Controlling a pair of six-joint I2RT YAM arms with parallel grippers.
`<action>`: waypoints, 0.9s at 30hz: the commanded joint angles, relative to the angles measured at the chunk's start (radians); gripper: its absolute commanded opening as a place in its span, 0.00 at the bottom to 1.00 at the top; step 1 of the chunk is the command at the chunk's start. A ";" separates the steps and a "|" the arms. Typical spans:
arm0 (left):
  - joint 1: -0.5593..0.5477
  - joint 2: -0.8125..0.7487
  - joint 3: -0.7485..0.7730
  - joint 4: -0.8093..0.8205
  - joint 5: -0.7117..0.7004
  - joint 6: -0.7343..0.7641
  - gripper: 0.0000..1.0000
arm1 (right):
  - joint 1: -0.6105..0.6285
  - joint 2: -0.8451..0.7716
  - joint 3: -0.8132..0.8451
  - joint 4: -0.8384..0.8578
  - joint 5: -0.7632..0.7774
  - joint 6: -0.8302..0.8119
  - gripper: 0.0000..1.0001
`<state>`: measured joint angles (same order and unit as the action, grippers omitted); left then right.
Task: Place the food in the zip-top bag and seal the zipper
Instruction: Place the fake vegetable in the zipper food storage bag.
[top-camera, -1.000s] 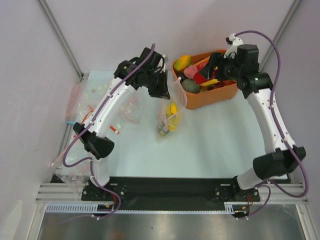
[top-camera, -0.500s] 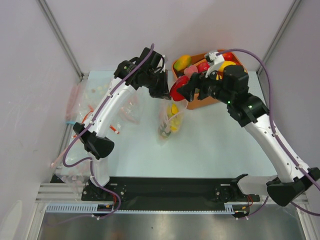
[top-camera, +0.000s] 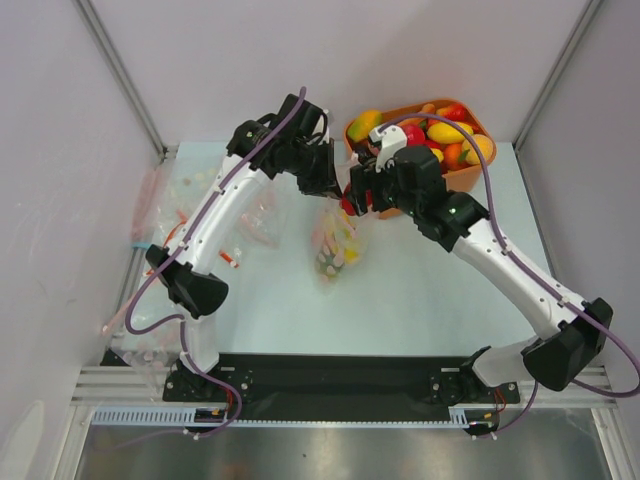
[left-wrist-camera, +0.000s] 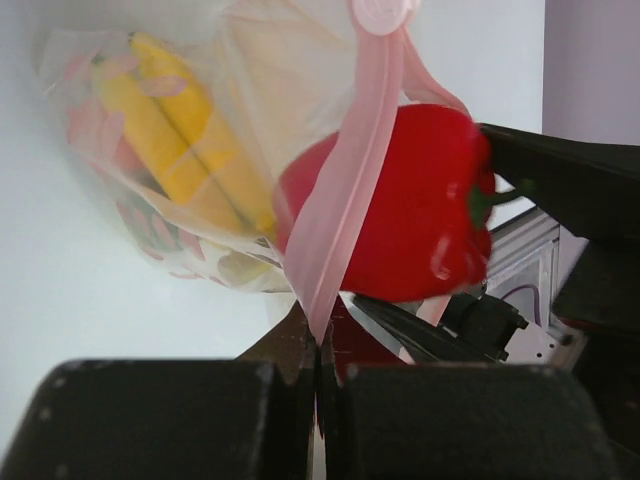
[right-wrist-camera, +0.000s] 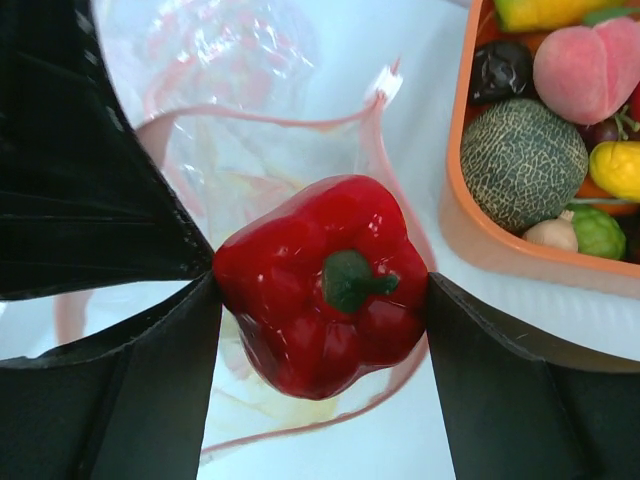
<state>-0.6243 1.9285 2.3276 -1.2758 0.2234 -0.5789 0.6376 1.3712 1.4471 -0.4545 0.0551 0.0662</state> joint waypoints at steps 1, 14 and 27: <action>-0.002 -0.013 0.047 0.041 0.042 -0.021 0.00 | 0.014 0.020 -0.016 0.074 0.080 -0.042 0.33; 0.024 -0.040 -0.031 0.107 0.056 -0.013 0.00 | 0.033 0.058 -0.110 0.243 0.026 0.049 0.63; 0.078 -0.046 -0.028 0.148 0.086 -0.019 0.00 | -0.033 0.009 0.030 0.082 -0.044 0.113 1.00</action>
<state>-0.5659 1.9282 2.2894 -1.1923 0.2699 -0.5789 0.6243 1.4349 1.3968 -0.3447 0.0475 0.1402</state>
